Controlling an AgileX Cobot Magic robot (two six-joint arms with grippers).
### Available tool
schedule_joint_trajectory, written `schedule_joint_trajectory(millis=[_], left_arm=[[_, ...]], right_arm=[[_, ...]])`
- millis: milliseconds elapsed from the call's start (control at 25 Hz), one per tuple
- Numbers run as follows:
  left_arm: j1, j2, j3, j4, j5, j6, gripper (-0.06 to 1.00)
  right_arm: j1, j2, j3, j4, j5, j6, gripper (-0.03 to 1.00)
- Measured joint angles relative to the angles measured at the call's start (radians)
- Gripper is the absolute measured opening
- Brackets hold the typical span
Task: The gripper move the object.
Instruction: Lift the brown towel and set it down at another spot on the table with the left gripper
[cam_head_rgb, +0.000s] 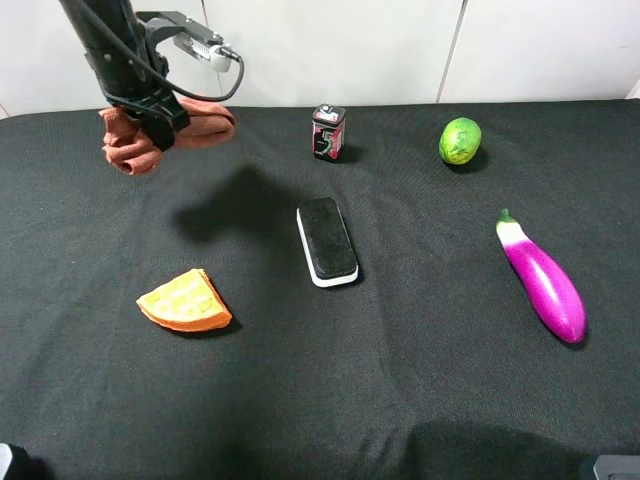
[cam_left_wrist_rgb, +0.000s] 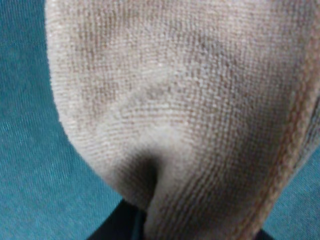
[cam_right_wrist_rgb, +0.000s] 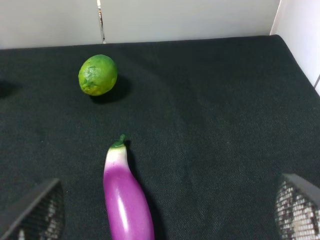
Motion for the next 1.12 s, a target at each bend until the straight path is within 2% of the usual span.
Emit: schedule_joint_trajectory(millis=[560, 1120], left_arm=[[0.000, -0.177, 0.375, -0.002, -0.175, -0.122, 0.25], [0.000, -0.236, 0.626, -0.002, -0.338, -0.212, 0.25]], right_arm=[[0.000, 0.000, 0.000, 0.000, 0.000, 0.000, 0.64], [0.000, 0.000, 0.000, 0.000, 0.000, 0.000, 0.64]])
